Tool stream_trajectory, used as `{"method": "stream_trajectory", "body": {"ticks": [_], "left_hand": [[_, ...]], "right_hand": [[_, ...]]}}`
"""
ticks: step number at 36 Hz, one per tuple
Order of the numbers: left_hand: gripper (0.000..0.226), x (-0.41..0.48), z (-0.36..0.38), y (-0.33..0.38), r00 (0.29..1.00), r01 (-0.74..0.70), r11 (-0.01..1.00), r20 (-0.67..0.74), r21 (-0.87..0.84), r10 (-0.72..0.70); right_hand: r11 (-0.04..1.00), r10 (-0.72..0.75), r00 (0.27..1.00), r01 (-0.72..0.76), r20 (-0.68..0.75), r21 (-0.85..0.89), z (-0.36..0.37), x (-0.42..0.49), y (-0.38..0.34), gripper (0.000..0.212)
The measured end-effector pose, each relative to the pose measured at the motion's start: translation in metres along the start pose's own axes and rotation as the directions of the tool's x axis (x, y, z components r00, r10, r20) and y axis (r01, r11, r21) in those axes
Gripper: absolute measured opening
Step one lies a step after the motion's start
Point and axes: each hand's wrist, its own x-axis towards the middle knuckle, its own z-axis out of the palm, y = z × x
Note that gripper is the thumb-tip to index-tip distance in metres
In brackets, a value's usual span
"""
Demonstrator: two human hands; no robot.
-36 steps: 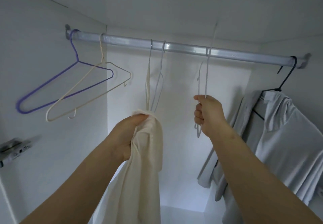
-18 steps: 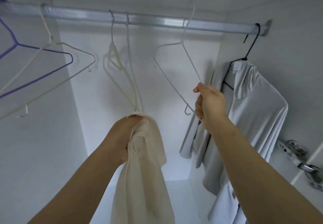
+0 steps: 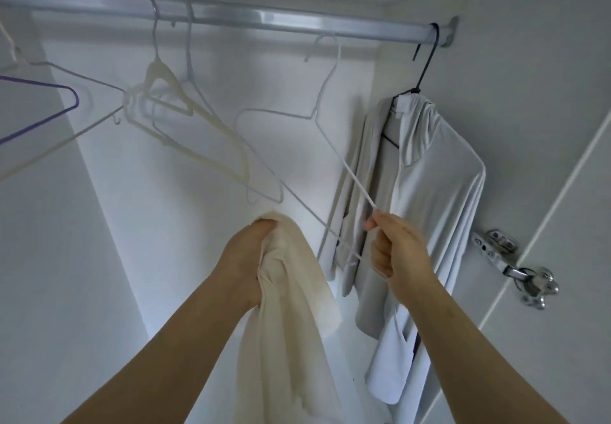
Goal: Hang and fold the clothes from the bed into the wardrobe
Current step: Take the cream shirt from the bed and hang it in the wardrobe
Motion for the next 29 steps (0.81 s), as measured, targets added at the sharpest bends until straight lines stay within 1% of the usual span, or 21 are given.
{"method": "stream_trajectory", "body": {"ticks": [3, 5, 7, 8, 11, 13, 15, 18, 20, 22, 24, 26, 27, 29], "left_hand": [[0.025, 0.006, 0.009, 0.004, 0.996, 0.065, 0.997, 0.059, -0.051, -0.062], [0.026, 0.011, 0.012, 0.008, 0.993, 0.103, 0.990, 0.067, -0.092, -0.097], [0.024, 0.017, 0.015, 0.012, 0.990, 0.132, 0.985, 0.067, -0.113, -0.125], [0.026, 0.018, 0.018, 0.015, 0.986, 0.151, 0.982, 0.091, -0.110, -0.141], [0.041, 0.022, 0.022, 0.023, 0.974, 0.189, 0.974, 0.153, -0.126, -0.169], [0.047, 0.025, 0.021, 0.027, 0.978, 0.156, 0.978, 0.161, -0.136, -0.134], [0.039, 0.026, 0.021, 0.030, 0.978, 0.141, 0.978, 0.177, -0.153, -0.113], [0.023, 0.025, 0.021, 0.028, 0.973, 0.165, 0.970, 0.189, -0.176, -0.131], [0.025, 0.027, 0.021, 0.021, 0.974, 0.177, 0.971, 0.173, -0.160, -0.149], [0.028, 0.024, 0.023, 0.011, 0.961, 0.235, 0.964, 0.178, -0.121, -0.212], [0.029, 0.021, 0.026, -0.002, 0.933, 0.296, 0.955, 0.221, -0.022, -0.284], [0.028, 0.016, 0.031, -0.015, 0.908, 0.311, 0.947, 0.269, 0.079, -0.320], [0.026, 0.013, 0.034, -0.020, 0.895, 0.309, 0.945, 0.304, 0.105, -0.326], [0.019, 0.009, 0.040, -0.028, 0.877, 0.274, 0.953, 0.372, 0.132, -0.304]], "right_hand": [[1.000, 0.026, 1.000, -0.026, 0.017, 0.010, -0.026, -0.012, 0.008, 0.035], [1.000, 0.028, 0.999, -0.029, 0.038, 0.010, -0.038, -0.017, 0.012, 0.033], [1.000, 0.017, 0.996, -0.016, 0.083, -0.012, -0.046, -0.020, 0.013, 0.032], [0.999, 0.018, 0.994, -0.015, 0.106, -0.031, -0.049, -0.021, 0.013, 0.032], [0.995, 0.042, 0.989, -0.029, 0.145, -0.096, -0.058, -0.026, 0.010, 0.032], [0.989, 0.061, 0.986, -0.039, 0.158, -0.143, -0.065, -0.029, 0.009, 0.029], [0.980, 0.093, 0.981, -0.060, 0.172, -0.188, -0.071, -0.031, 0.009, 0.026], [0.969, 0.136, 0.973, -0.093, 0.185, -0.227, -0.075, -0.035, 0.013, 0.025], [0.944, 0.176, 0.970, -0.117, 0.169, -0.308, -0.075, -0.036, 0.016, 0.029], [0.892, 0.217, 0.963, -0.129, 0.160, -0.434, -0.070, -0.037, 0.018, 0.031], [0.845, 0.239, 0.955, -0.115, 0.176, -0.522, -0.060, -0.037, 0.019, 0.023], [0.831, 0.248, 0.948, -0.103, 0.198, -0.547, -0.047, -0.037, 0.018, 0.008], [0.835, 0.243, 0.948, -0.097, 0.204, -0.542, -0.040, -0.036, 0.017, 0.006], [0.862, 0.234, 0.951, -0.106, 0.203, -0.496, -0.027, -0.034, 0.016, 0.011]]}}
